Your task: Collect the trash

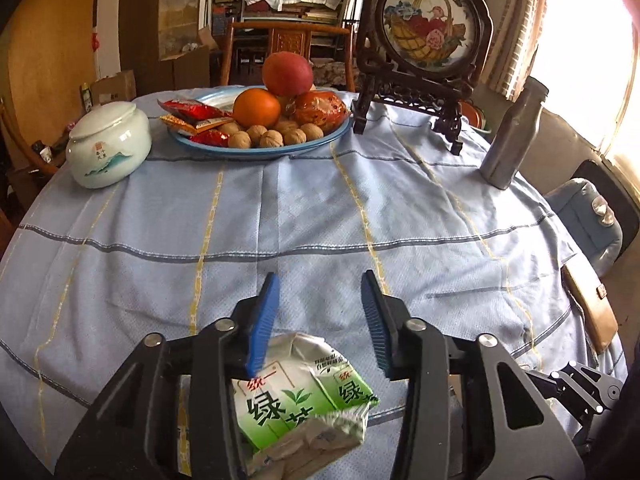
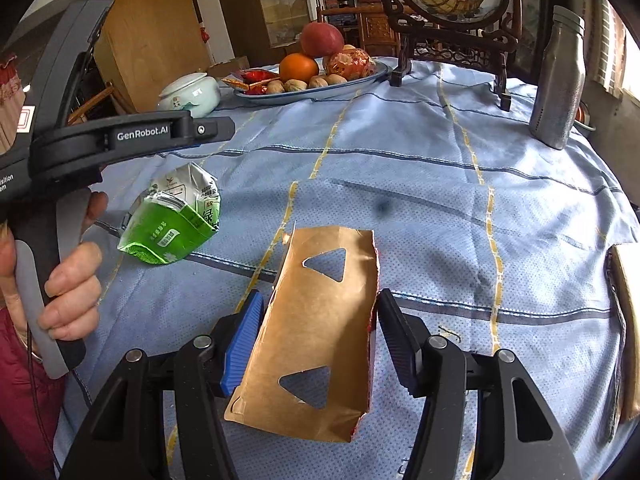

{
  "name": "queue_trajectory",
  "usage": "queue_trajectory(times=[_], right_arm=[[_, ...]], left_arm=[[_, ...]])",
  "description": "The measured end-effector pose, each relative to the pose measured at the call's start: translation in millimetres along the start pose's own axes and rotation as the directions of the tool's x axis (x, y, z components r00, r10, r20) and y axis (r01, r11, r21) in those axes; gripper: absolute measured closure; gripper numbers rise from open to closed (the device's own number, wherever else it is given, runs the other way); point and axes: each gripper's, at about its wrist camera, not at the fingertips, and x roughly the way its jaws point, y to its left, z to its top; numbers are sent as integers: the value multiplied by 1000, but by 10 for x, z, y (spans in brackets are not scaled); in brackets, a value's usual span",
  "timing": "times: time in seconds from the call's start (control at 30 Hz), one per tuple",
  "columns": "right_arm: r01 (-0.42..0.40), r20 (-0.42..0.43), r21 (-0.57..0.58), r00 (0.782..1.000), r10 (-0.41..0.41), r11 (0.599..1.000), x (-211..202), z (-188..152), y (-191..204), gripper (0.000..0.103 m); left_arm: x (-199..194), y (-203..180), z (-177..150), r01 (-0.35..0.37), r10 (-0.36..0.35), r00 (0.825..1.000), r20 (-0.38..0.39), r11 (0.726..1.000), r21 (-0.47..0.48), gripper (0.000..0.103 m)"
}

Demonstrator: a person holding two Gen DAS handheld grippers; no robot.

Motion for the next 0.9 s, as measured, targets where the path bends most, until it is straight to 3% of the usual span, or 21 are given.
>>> queue_trajectory(times=[0.07,0.2,0.27,0.43,0.63,0.7,0.73,0.9], right_arm=[[-16,-7,8,1000,17,1000,8,-2,-11,44],[-39,-11,15,999,39,999,-2,0,-5,44],[-46,-9,10,999,46,999,-17,-3,14,44],[-55,-18,-3,998,55,999,-6,-12,46,44],[-47,-33,-1,998,47,999,48,-9,35,44],[-48,-32,0,998,48,999,52,-9,36,44],[-47,-29,-2,998,47,999,47,-9,41,44],[-27,-8,-9,1000,27,1000,28,5,26,44]], left_arm=[[-75,60,-20,1,-1,1000,-2,1000,-13,26],[-255,124,-141,12,-10,999,-30,999,46,21],[-330,162,-239,14,-11,999,-41,997,79,13],[-298,284,-406,27,-20,998,-55,993,117,7],[149,236,-496,109,-84,976,-203,987,116,7],[68,186,-476,123,-103,984,-146,983,137,18],[15,157,-466,131,-114,987,-117,980,149,29],[-117,-2,-497,98,-89,995,-54,971,218,33]])
